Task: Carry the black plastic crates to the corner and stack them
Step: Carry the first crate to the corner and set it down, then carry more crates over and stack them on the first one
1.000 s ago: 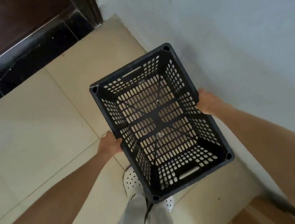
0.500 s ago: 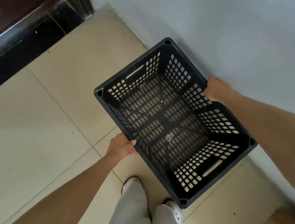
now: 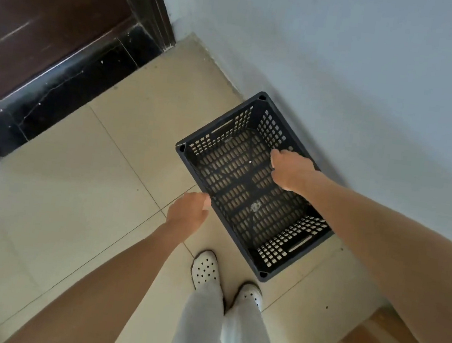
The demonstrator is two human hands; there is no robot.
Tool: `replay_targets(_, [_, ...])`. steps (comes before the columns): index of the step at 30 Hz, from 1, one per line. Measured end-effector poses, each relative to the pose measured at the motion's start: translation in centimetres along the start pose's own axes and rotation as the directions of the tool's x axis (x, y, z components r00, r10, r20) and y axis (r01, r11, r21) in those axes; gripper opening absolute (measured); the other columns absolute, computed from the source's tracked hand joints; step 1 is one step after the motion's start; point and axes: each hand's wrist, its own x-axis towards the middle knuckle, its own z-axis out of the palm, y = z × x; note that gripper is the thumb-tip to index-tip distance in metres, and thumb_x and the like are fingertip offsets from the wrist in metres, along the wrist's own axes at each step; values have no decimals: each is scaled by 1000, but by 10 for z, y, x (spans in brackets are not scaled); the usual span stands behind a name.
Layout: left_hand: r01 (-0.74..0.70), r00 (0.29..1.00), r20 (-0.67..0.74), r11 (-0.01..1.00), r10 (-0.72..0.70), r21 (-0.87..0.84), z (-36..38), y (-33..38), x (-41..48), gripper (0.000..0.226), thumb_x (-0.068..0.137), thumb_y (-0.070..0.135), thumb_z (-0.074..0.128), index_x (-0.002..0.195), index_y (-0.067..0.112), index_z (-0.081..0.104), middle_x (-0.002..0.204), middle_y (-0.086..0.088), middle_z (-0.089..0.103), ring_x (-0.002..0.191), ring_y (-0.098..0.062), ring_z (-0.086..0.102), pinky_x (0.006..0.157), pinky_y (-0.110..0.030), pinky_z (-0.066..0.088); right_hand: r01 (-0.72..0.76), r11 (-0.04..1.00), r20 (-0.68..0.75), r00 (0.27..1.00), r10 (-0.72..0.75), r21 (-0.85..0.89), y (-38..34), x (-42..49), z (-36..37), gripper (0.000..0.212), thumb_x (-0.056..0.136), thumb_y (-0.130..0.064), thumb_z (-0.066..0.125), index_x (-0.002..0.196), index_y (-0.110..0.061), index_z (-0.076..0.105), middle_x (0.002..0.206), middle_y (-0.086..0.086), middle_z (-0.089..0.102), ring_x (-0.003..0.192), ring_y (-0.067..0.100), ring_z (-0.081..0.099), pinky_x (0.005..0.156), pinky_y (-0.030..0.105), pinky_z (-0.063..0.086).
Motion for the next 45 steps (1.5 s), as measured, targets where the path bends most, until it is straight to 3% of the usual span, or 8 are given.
replay_targets(6, [26,979,-201,998,-38,-58,-61,-8,-112,34,95,23,58,129,26,56,125,2,59,115,-19,56,89,-37,50,182,983,-30,983,-183,-22,-62,-100,-65,41,94,-19,52,133,-15,41,125,7,53,115,27,53,89,41,46])
replay_targets(11, [110,929,-337,982,-156,-152,-88,-24,-210,35,95,23,58,129,24,55,128,1,56,118,-20,52,92,-37,49,330,937,-68,938,-339,-113,-106,-179,-107,39,95,-21,52,131,-14,41,126,9,52,117,28,50,91,42,46])
replay_targets(17, [225,817,-460,926,-349,-303,-81,-67,-336,36,93,21,60,129,22,54,129,-1,54,118,-22,52,95,-34,46,506,806,-30,841,-540,-306,-195,-262,-124,49,95,-14,47,141,-10,33,132,11,49,122,31,48,93,44,44])
replay_targets(22, [374,663,-508,831,-550,-412,-50,-124,-444,34,92,23,61,125,23,54,131,0,53,117,-23,52,93,-33,42,661,635,39,704,-709,-399,-290,-333,-113,47,93,-9,43,140,-12,34,129,12,49,116,31,49,91,42,44])
replay_targets(27, [515,477,-439,647,-761,-562,6,-177,-561,35,90,26,61,124,24,53,132,0,53,120,-25,51,97,-37,41,761,415,150,547,-823,-499,-389,-413,-79,46,94,-11,44,139,-14,36,132,10,47,119,29,47,93,41,42])
replay_targets(32, [619,313,-266,408,-912,-671,86,-220,-671,36,90,28,62,125,25,53,129,-1,53,119,-26,51,95,-40,43,831,149,273,338,-901,-536,-486,-509,-17,39,95,-15,46,133,-13,41,128,10,49,119,29,48,90,40,42])
replay_targets(40, [525,78,-70,100,-995,-845,221,-285,-813,32,90,27,60,121,26,53,125,1,55,119,-24,50,96,-40,41,854,-144,454,116,-883,-500,-618,-649,112,28,94,-15,48,122,-14,47,121,9,53,114,29,51,89,41,44])
replay_targets(45, [516,-14,40,-41,-999,-855,295,-321,-892,31,89,23,59,120,25,53,121,-2,54,113,-27,52,91,-42,43,845,-321,563,-29,-826,-427,-679,-741,195,24,96,-20,47,119,-13,46,120,10,52,112,32,51,85,43,44])
